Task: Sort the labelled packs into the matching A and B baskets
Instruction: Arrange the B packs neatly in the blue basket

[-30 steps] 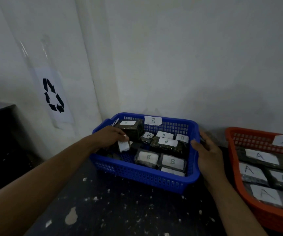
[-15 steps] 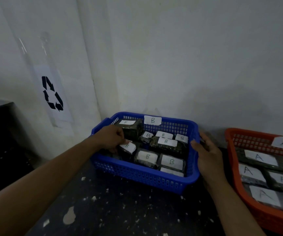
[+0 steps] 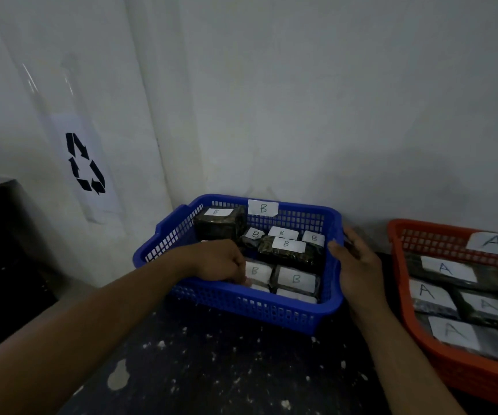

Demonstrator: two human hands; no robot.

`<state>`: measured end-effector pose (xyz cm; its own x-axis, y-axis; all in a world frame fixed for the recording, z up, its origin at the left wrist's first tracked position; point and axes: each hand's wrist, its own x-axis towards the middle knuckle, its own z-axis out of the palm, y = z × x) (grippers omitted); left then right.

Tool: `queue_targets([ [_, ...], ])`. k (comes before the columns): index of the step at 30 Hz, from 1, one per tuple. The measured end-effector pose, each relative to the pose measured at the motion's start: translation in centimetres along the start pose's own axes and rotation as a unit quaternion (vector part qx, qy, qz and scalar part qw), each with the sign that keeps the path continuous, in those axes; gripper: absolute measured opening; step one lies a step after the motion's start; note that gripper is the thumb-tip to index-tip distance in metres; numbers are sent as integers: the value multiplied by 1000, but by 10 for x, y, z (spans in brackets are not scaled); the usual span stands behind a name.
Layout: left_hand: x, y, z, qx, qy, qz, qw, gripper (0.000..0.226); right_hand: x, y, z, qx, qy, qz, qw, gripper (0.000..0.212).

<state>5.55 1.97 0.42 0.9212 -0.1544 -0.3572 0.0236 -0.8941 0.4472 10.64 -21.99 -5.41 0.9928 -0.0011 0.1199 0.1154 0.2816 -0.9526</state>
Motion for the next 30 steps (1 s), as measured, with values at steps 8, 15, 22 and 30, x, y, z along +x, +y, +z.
queue_targets([
  [8, -22, -17, -29, -11, 45, -17, 999, 14, -1, 0, 1, 6, -3, 3, 1000, 42],
  [15, -40, -52, -46, -9, -67, -57, 996, 32, -1, 0, 1, 1, -8, -2, 1000, 43],
  [22, -21, -65, -27, 16, 145, -14, 989, 20, 0, 2, 0, -6, -16, -9, 1000, 32],
  [30, -17, -67, -24, -57, 145, -45, 987, 25, 0, 1, -2, -16, -29, -11, 999, 35],
])
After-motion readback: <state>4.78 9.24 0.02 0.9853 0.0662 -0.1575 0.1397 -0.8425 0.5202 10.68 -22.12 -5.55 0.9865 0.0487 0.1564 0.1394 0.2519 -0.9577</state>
